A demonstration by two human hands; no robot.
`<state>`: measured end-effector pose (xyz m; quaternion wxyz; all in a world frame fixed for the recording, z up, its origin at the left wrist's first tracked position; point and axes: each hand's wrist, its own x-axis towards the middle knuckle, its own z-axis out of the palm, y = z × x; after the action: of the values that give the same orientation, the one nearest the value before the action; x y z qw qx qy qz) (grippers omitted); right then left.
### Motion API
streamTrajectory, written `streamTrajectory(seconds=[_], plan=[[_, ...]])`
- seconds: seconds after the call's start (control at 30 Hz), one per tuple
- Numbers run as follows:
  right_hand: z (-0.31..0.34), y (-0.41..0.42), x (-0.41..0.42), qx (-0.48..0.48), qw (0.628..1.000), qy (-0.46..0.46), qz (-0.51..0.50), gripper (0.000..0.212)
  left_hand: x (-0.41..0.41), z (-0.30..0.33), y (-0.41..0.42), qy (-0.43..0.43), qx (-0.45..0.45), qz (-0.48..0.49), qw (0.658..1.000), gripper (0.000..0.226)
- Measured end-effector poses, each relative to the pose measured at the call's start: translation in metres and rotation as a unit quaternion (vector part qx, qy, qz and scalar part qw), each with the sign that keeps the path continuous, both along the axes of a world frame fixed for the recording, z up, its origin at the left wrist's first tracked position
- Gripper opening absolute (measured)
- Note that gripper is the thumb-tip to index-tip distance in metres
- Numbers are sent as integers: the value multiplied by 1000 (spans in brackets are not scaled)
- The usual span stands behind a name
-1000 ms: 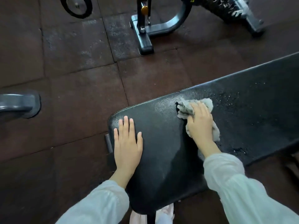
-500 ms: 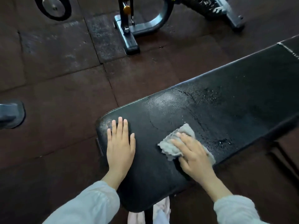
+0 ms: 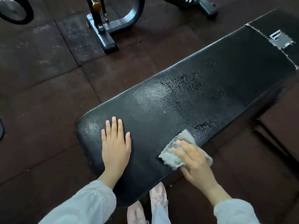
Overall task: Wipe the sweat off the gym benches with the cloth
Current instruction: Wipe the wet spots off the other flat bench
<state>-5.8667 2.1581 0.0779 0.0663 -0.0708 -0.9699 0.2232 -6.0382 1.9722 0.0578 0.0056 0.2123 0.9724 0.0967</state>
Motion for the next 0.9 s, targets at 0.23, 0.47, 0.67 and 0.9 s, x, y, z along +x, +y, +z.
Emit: streamTrajectory(seconds=[0.23, 0.47, 0.67, 0.9], plan=[[9, 3, -67, -5, 993, -35, -114, 52, 1, 0, 1, -12, 14, 3, 1000, 57], [8, -28, -45, 19, 977, -38, 211, 47, 0, -3, 0, 3, 11, 3, 1000, 53], [1, -21, -127, 63, 965, 0, 256, 46, -2, -6, -4, 26, 9, -22, 999, 51], [-2, 21, -172, 36, 999, 5, 8, 53, -1, -1, -2, 3, 12, 6, 1000, 52]])
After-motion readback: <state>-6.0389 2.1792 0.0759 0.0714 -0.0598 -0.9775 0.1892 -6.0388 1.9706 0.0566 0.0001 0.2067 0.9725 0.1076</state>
